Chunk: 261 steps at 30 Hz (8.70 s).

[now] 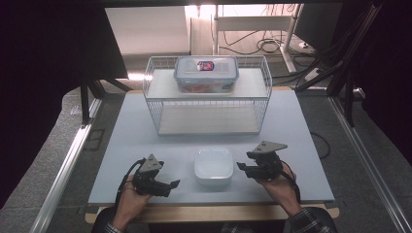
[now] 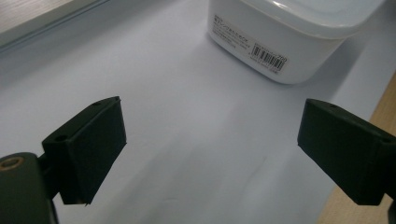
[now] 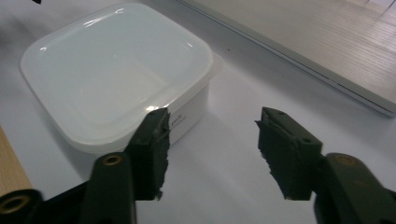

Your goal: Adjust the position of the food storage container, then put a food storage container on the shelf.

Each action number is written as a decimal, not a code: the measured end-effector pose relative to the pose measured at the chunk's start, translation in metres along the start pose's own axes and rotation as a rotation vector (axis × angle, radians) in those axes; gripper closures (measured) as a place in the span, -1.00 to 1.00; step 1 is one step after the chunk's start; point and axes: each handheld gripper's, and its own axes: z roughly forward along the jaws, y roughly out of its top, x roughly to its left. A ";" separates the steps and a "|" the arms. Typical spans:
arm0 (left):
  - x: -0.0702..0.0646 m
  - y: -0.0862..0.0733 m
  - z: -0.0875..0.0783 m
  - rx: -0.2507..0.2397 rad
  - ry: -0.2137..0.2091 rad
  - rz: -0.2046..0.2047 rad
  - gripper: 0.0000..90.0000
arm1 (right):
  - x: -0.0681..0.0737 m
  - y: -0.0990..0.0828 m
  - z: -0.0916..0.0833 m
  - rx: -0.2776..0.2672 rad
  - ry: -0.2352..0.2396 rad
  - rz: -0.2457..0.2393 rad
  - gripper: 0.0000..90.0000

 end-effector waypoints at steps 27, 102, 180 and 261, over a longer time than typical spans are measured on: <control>0.000 0.007 0.002 0.000 -0.038 -0.031 -0.87 | -0.013 -0.010 0.001 -0.032 0.067 0.000 -1.00; 0.006 0.067 0.036 -0.090 -0.201 -0.284 0.75 | 0.003 0.018 0.017 -0.058 0.137 0.286 0.75; 0.058 0.259 -0.089 -0.364 -0.043 -0.142 0.73 | -0.046 0.223 -0.063 -0.364 0.129 0.180 0.75; 0.108 0.308 -0.060 -0.329 -0.057 -0.151 -0.55 | -0.079 0.282 -0.025 -0.299 -0.006 0.159 -0.35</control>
